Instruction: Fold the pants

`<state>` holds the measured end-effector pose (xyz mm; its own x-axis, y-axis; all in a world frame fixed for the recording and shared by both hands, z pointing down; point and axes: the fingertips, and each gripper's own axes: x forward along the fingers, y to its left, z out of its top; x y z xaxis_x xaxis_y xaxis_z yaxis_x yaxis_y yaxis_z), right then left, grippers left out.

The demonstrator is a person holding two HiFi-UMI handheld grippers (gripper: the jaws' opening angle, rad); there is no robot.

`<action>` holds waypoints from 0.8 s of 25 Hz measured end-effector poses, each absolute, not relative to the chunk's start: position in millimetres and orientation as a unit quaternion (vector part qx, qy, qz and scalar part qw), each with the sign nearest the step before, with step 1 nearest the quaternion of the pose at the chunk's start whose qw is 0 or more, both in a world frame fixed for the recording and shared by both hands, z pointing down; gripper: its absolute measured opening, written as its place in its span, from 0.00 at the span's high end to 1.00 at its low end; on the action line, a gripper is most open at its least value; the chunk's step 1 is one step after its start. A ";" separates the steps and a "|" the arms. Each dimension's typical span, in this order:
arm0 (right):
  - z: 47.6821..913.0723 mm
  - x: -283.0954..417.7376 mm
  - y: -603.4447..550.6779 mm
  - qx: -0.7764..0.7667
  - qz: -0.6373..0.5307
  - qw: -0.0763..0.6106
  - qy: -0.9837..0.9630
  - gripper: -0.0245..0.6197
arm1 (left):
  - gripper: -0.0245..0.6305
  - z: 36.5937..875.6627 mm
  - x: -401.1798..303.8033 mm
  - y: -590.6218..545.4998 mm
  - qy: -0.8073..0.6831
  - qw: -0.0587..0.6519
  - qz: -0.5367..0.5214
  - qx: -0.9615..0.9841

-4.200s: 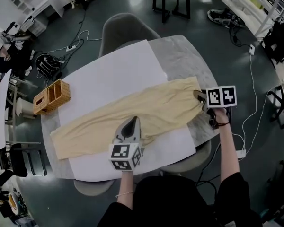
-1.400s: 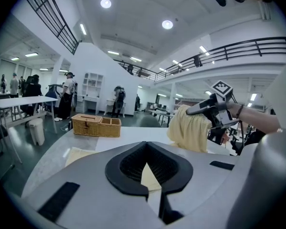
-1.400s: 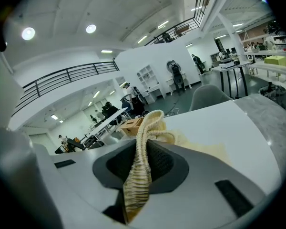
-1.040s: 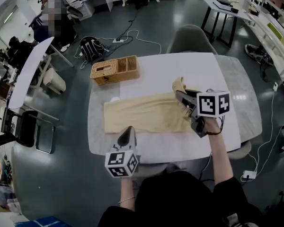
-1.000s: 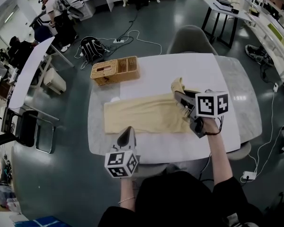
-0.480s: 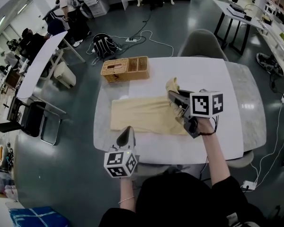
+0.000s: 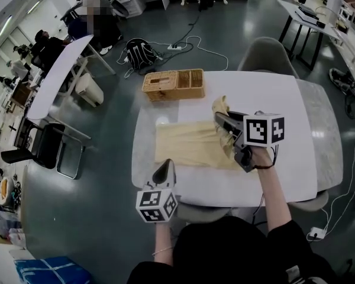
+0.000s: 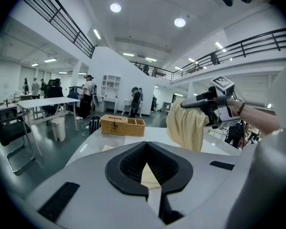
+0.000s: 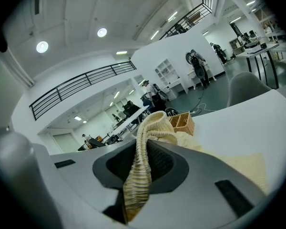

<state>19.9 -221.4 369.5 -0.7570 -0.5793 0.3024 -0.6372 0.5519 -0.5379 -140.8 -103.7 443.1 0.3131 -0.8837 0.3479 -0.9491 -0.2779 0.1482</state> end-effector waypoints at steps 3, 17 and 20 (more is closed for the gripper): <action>370.1 2.4 -223.9 0.350 0.325 0.045 -0.878 0.86 | 0.95 445.1 -157.9 -107.5 -0.571 0.170 0.100 0.797; 393.0 -77.4 -233.2 0.366 0.324 0.076 -0.869 0.86 | 0.95 465.7 -217.0 -120.4 -0.543 0.194 0.108 0.810; 405.8 -93.2 -237.1 0.375 0.320 0.094 -0.865 0.86 | 0.95 471.8 -227.2 -122.1 -0.538 0.199 0.111 0.811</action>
<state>-93.2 -237.1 405.8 -0.7010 -0.5889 0.4022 -0.7088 0.5133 -0.4839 -227.2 -122.1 471.8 0.3957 -0.8296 0.3941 -0.9177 -0.3406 0.2043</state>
